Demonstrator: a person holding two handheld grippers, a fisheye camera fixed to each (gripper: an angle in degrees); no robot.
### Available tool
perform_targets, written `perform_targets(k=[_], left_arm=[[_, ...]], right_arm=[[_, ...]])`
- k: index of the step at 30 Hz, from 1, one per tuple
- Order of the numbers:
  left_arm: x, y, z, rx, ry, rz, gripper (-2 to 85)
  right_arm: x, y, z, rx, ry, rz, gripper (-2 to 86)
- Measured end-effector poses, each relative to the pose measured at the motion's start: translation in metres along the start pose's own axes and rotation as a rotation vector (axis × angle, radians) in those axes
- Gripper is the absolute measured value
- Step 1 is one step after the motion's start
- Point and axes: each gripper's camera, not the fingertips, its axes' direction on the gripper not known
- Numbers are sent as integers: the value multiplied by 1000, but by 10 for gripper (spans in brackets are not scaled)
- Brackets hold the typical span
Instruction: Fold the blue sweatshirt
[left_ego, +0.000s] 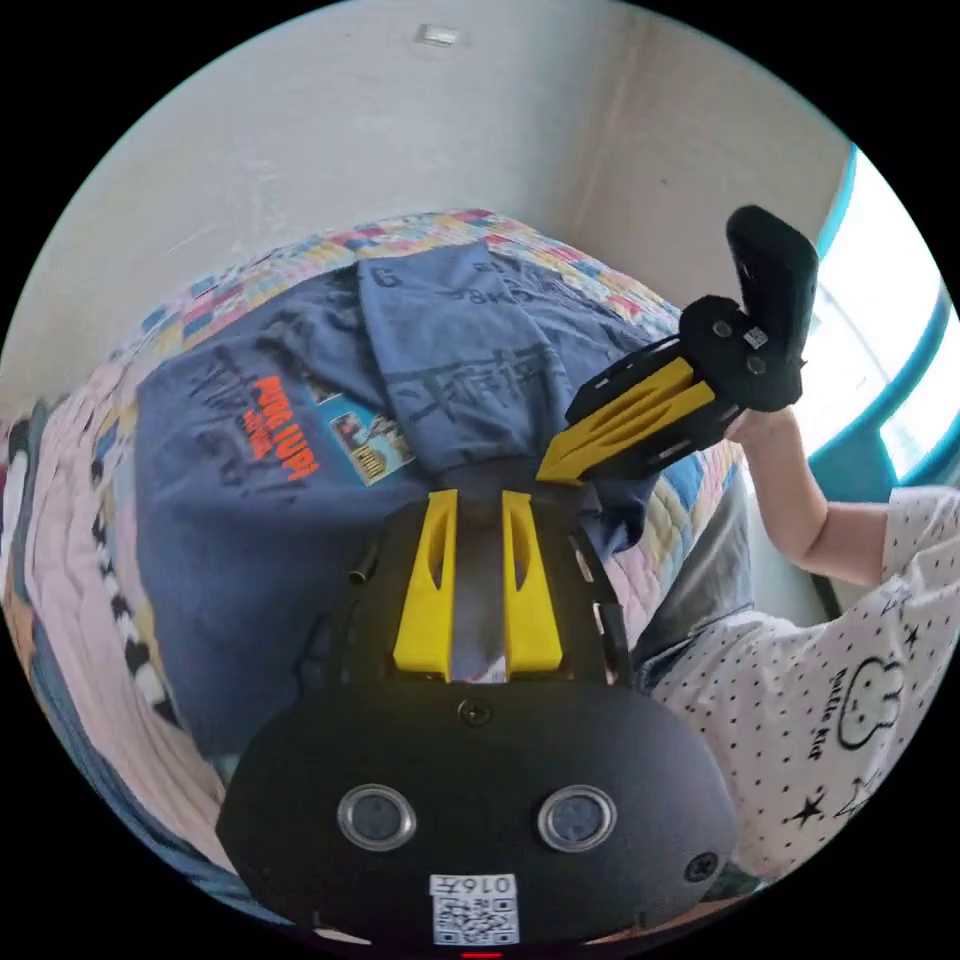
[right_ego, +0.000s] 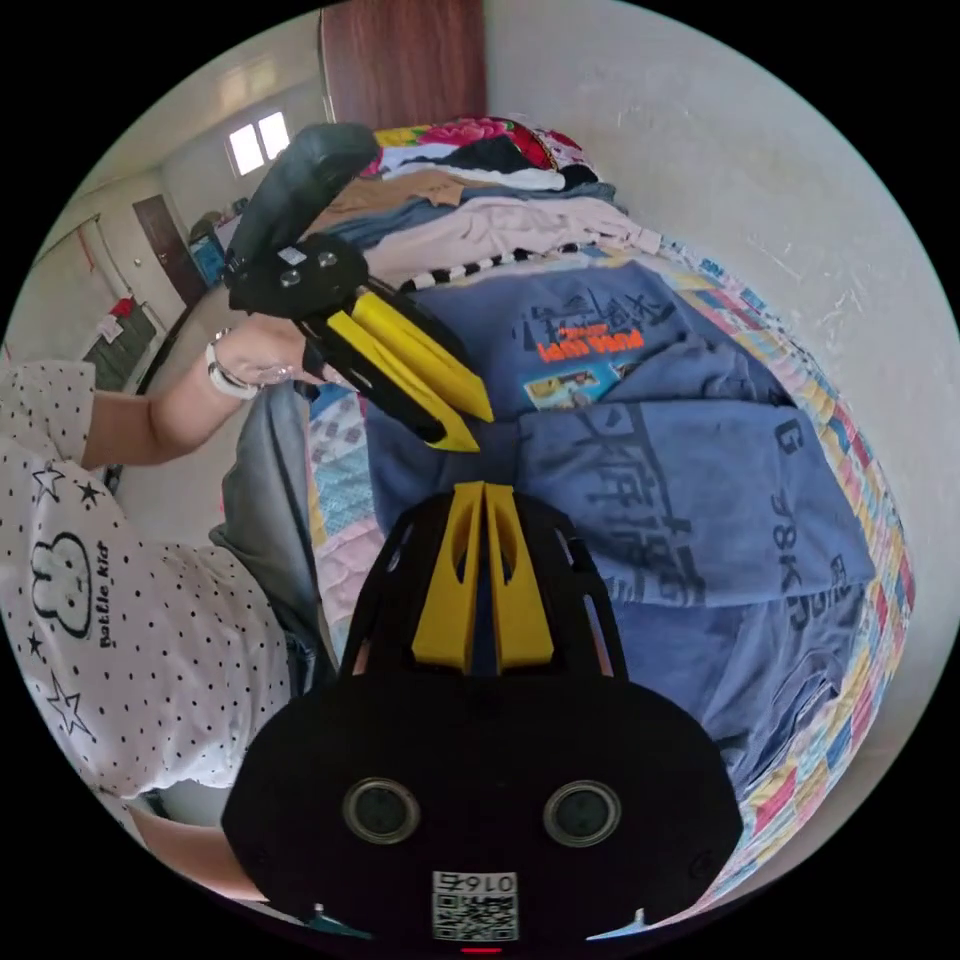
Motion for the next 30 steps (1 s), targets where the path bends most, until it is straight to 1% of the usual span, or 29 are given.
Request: perform_targets(k=[1,2,3,4,7,9,10,14,17,19,20,21,25,29,30], left_arm=[[-16,19,-19,23,-100,-102,87],[-24,29,-29,30,-150,-160,93],[-40,49,-46,40,-224,-261,104],[-54,68,-60,42,-263,-341,112],[-75,105,-88,57,-341,-491,134],[-83,121,-98,59,-373,-553,136],[-87,128,-101,64,-367,-577,136],[-97,139,-101,79,-315,-621,135],[-94,139,-91,32,-298,-602,116],[-82,139,-90,34,-356,-568,86],[-79,140,-91,43,-353,-565,59],[-74,142,-95,69,-337,-565,6],[-63,147,-107,99,-320,-561,-8],[-54,150,-123,146,-260,-556,-9],[-49,150,-130,177,-231,-554,-10]], right_arm=[[5,-7,-3,25,30,-3,125],[16,-25,-7,69,95,-13,121],[29,-47,-6,106,150,-24,116],[37,-59,-3,117,166,-32,114],[83,-126,25,115,120,-57,134],[121,-178,58,101,73,-44,158],[129,-190,67,93,69,-39,160],[184,-255,129,-15,92,6,160],[214,-284,162,-94,113,31,149],[229,-295,177,-129,120,48,141],[237,-300,187,-153,136,45,138],[243,-304,197,-178,163,41,132],[262,-309,221,-260,182,40,112],[273,-308,212,-271,231,-9,57],[279,-306,203,-254,194,13,44]])
